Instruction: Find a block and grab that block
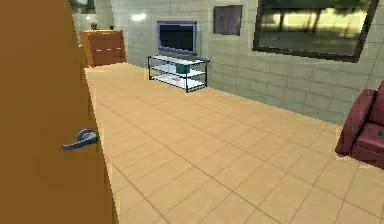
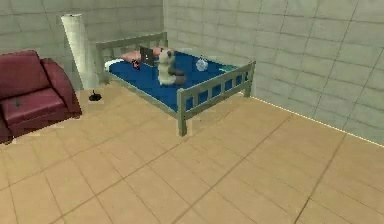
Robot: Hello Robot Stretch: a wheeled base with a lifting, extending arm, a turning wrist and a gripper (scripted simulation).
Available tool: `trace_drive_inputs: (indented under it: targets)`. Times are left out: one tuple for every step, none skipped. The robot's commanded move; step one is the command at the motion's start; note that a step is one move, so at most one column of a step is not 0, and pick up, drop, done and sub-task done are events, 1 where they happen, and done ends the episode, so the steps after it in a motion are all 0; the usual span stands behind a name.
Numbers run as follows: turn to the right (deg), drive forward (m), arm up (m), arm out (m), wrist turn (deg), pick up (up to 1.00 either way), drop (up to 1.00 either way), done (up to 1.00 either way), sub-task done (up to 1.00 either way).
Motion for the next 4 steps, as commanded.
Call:
trace_drive_inputs:
  targets:
    - [0.0,1.00,0.00,0.00,0.0,0.00,0.00,0.00,0.00]
    - [15.0,0.00,0.00,0.00,0.0,0.00,0.00,0.00,0.00]
    - [0.0,0.15,0.00,0.00,0.0,0.00,0.00,0.00,0.00]
    - [-45.0,0.00,0.00,0.00,0.0,0.00,0.00,0.00,0.00]
